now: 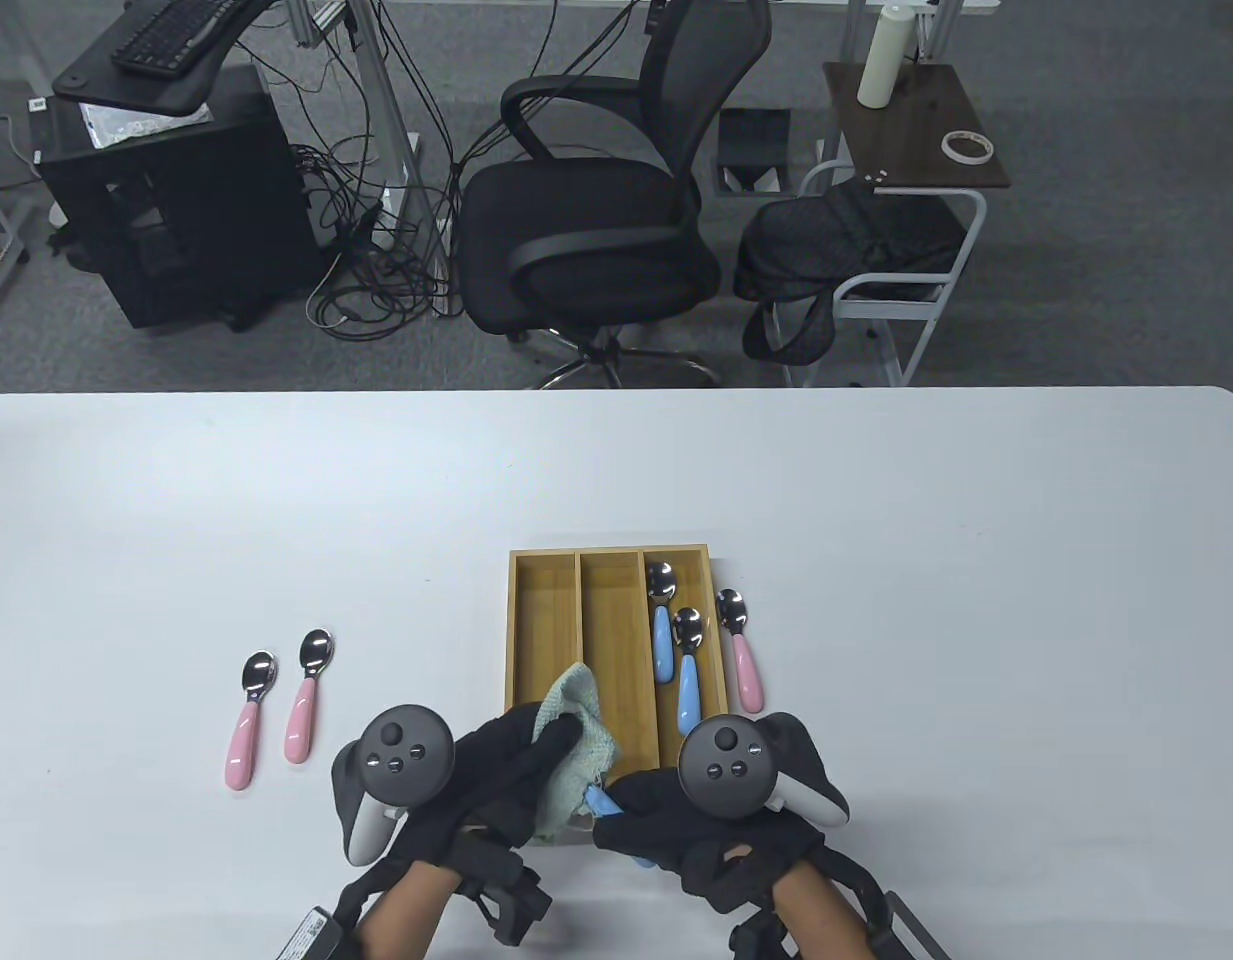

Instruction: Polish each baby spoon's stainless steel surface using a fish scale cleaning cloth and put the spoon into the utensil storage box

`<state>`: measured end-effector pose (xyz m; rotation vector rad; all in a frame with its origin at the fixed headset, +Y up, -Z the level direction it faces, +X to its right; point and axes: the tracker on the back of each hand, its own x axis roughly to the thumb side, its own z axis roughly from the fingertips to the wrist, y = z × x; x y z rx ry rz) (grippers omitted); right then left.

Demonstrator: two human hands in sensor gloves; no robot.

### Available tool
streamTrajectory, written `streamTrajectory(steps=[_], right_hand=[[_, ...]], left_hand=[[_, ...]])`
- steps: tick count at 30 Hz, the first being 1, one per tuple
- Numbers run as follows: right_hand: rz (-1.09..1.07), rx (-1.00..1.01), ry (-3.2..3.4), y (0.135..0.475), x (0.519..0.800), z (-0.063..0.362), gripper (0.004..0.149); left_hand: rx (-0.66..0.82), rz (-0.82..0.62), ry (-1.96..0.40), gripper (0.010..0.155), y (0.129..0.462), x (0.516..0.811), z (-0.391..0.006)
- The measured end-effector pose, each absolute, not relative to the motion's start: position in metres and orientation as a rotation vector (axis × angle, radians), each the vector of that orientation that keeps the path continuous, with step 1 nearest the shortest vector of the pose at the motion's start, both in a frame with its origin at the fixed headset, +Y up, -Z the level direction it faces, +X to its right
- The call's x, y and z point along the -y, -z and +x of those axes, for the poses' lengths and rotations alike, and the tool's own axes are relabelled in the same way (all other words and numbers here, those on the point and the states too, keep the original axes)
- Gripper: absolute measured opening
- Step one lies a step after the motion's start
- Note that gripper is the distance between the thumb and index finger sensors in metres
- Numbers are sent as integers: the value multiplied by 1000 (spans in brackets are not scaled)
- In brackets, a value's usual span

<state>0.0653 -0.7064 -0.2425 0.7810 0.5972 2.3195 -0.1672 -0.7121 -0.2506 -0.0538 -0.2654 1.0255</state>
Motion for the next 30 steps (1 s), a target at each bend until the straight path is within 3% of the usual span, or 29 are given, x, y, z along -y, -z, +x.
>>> streamTrajectory(steps=[4,6,10,12,21,30], right_hand=[[752,-581,-2326,244,704,64,47],[716,-602,-2333,246,706,67,46],[454,-556,-2345,259,713,69,47],[314,-515,-2366,273,713,68,48],[-25,-689,-2537,364,723,34,52],[-120,-753,-2622,402,734,5,54]], left_hand=[[170,26,-1041,49,252,710,-182],[14,112,-1180,48,255,711,-203],[-128,31,-1545,48,263,725,-247],[-173,23,-1597,49,266,731,-255],[-127,-47,-1641,49,271,738,-246],[-94,-78,-1689,49,271,741,-244]])
